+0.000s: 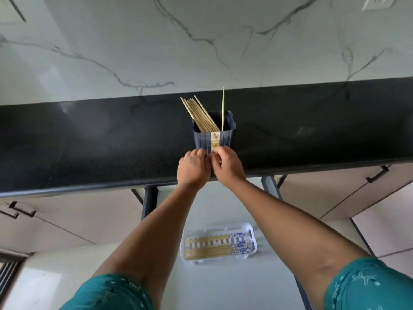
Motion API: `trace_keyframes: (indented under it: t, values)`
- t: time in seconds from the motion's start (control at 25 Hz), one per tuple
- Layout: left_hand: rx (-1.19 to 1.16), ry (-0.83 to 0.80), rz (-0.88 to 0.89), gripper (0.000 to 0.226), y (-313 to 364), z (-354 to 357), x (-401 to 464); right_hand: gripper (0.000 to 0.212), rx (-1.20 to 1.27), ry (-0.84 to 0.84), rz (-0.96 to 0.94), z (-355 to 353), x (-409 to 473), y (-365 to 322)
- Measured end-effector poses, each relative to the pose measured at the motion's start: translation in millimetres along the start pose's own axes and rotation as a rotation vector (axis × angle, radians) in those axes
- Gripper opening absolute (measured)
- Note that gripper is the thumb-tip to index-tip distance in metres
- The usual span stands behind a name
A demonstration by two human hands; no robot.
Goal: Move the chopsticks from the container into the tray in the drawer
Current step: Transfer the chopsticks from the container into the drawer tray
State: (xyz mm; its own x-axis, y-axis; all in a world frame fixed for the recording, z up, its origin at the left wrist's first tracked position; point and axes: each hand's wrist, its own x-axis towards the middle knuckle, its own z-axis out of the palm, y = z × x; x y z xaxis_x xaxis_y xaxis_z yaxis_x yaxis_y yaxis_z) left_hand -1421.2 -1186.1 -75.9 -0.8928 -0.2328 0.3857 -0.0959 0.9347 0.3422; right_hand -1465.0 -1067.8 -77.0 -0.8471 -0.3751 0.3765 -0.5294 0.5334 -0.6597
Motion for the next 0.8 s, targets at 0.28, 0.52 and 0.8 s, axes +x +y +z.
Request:
trace_keyframes:
  t: [0.28,0.52,0.8]
  values:
    - [-0.089,-0.024,-0.124,0.035,-16.5,-4.7,85.1,0.036,-0.104,-0.100,0.665,-0.6,151.8,-1.9]
    - [-0.127,-0.063,-0.084,0.030,-26.5,12.7,103.3,0.042,-0.424,-0.631,0.554,11.0,202.1,4.2]
    - [-0.130,-0.002,0.007,0.022,-41.7,17.9,105.6,0.020,-0.700,-0.782,0.413,29.6,211.1,17.1]
